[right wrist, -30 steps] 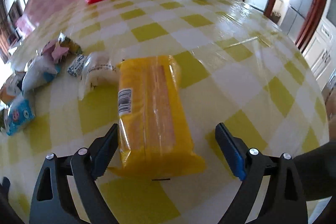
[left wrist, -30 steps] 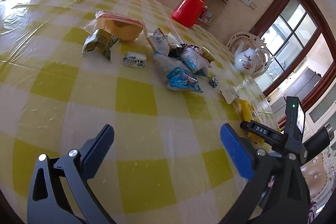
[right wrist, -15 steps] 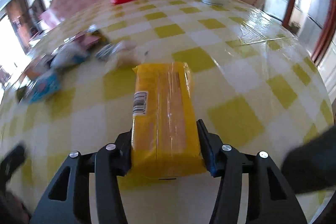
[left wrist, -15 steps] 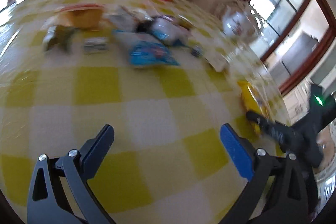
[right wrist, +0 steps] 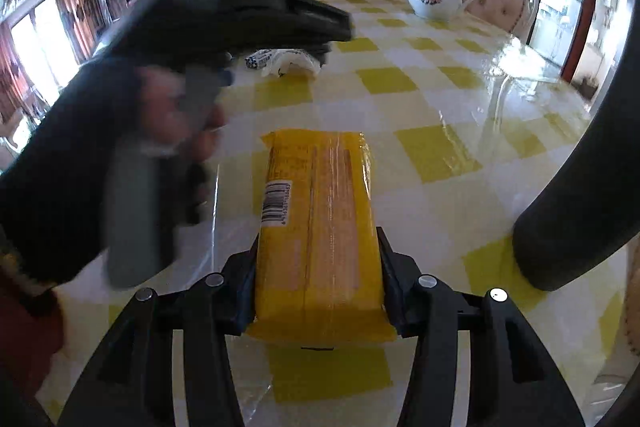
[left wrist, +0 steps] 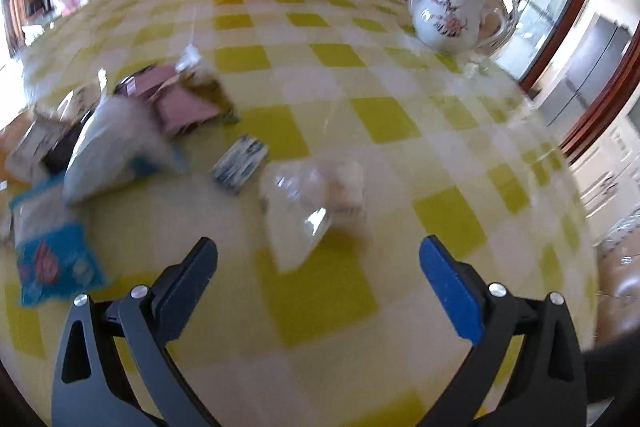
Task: Organize snacks
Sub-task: 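Grasp the clear-bagged pastry with the left gripper while the right gripper holds the cake bar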
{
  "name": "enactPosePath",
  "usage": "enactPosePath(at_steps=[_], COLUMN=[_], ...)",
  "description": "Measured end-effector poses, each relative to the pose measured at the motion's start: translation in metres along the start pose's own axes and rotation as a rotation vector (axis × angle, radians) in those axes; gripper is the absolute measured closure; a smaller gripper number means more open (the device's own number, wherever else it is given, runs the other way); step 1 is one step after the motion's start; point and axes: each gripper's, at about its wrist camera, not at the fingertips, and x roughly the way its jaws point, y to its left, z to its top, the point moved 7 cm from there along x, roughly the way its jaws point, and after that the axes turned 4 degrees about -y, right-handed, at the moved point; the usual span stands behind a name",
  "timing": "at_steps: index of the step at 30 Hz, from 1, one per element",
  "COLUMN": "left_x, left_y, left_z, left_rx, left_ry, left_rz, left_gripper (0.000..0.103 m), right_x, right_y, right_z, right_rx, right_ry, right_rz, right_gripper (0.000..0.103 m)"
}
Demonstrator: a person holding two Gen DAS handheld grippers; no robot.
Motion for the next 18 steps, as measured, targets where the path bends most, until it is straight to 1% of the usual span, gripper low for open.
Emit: enactPosePath(at_steps=[2,4,5,7,8,9,12,18], left_x=[0.012,0.023,0.027,0.031,0.031,0.031,0.027,0.008], left_y=[-0.004,-0.004,-0.005,-0.007,-0.01,-0.013,-0.014,-0.014], left_z=[0.007,0.011,0.012,0.016,0.018,0.017,0.014,-0.004], left_rx=[0.019,0.033,0.043,0.105,0.165,0.199,0.228,0.24], left_ry=[0.007,0.024,0.034,0.015,0.001,0.003,0.004,-0.005], left_rz=[0.055,0.088,0.093,0.11,0.104,0.068,0.038,-0.024], left_gripper=[0.002,0.003,0.005,0.027,0.051,0.054,0.059,0.059], right_x=[-0.001,-0.002,-0.003,-0.004,-0.004,-0.005,-0.007,-0.007], right_y=[0.0,0.001,0.002,0.003,0.003,0.003,0.002,0.001], right_z=[0.0,0.0,-0.001,-0.001,-0.001,-0.001,-0.002,-0.002], right_rx=[0.009,0.014,0.015,0.019,0.022,0.026,0.038,0.041], right_ry=[0.0,0.001,0.001,-0.001,-0.002,-0.003,-0.006,-0.008], right_rz=[0.013,0.029,0.032,0.038,0.042,0.048,0.058,0.049], right_gripper=[0.054,0.054,0.054,0.054,0.054,0.054,0.054,0.055])
